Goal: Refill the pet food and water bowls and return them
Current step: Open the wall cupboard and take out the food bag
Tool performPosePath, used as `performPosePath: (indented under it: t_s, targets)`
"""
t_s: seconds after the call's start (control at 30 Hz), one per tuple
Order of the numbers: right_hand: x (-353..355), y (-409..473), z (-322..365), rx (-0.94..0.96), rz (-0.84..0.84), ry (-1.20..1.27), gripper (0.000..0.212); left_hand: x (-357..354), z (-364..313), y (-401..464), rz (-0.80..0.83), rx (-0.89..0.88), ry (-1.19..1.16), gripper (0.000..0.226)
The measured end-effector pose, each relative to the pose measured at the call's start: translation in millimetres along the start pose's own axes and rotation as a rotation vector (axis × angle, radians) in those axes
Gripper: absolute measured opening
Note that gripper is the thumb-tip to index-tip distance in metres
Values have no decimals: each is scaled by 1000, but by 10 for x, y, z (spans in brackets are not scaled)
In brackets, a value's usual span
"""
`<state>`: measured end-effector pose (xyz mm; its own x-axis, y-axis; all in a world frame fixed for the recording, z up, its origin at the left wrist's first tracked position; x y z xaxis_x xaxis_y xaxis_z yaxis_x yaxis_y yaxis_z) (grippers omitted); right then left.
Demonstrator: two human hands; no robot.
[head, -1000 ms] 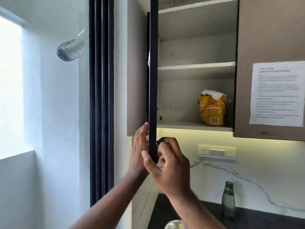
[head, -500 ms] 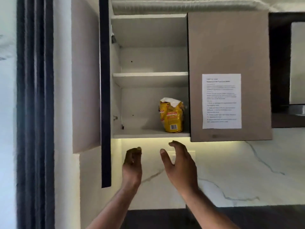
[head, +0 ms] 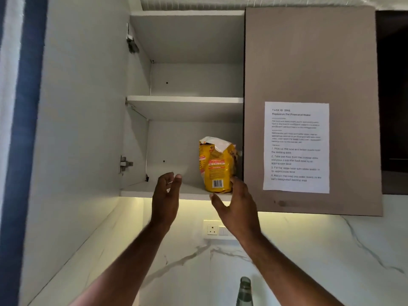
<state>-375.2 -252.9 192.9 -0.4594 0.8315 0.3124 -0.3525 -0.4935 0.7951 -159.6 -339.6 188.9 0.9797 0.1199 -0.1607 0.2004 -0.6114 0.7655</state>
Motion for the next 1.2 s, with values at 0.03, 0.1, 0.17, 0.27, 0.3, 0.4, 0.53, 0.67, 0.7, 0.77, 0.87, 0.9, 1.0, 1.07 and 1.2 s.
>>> performPosePath:
  t_s: [0.03, 0.1, 0.17, 0.27, 0.3, 0.4, 0.53, 0.67, 0.7, 0.77, 0.87, 0.9, 1.0, 1.07, 1.2]
  targets:
    - [-67, 88, -21, -1, 8, 15, 75, -38, 29, 50, -8, -1, 4, 39]
    - [-216, 268, -62, -20, 25, 54, 78, -93, 78, 147, -22, -3, 12, 40]
    - [-387, 469, -79, -40, 30, 79, 87, -140, 143, 251, -30, 2, 19, 39]
    - [-656, 792, -112, -89, 32, 69, 107, -178, 214, 407, -25, -14, 51, 40]
    - [-739, 880, -129, -128, 45, 40, 113, -188, 242, 452, -22, -21, 60, 41]
    - [-943, 1094, -194, -233, 47, -48, 134, -203, 335, 617, -13, -41, 62, 41]
    - [-1158, 1246, -198, -363, 33, -204, 147, -207, 446, 790, 5, -57, 70, 47]
    - [-1253, 1366, -251, -428, -40, -286, 146, -248, 561, 873, 41, -65, 88, 47]
    - [-1257, 1389, -269, -433, -69, -300, 144, -252, 596, 892, 47, -60, 80, 46]
    - [-1247, 1412, -322, -435, -126, -317, 141, -250, 675, 923, 61, -44, 58, 43]
    - [-1215, 1429, -395, -440, -150, -269, 135, -255, 769, 972, 112, -19, 23, 40]
    - [-1189, 1433, -404, -435, -144, -237, 132, -254, 794, 993, 125, -9, 14, 40]
    - [-1099, 1433, -420, -410, -131, -160, 119, -258, 835, 1030, 149, 37, -28, 38]
    - [-1022, 1397, -399, -375, -136, -114, 108, -293, 837, 1035, 167, 63, -43, 41]
    - [-849, 1219, -289, -299, -147, 13, 96, -460, 818, 1013, 277, 138, -64, 62]
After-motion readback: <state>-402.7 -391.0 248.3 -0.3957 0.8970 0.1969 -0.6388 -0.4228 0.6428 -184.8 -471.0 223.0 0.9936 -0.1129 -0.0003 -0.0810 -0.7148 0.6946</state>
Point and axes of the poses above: each hand's wrist, its own y-axis towards the middle knuckle, its own x-axis out of the back of the hand, z = x × y, the point moved 9 cm from there along y, towards the middle knuckle, and after that the axes turned 8 degrees about -x, right-handed, at the moved point
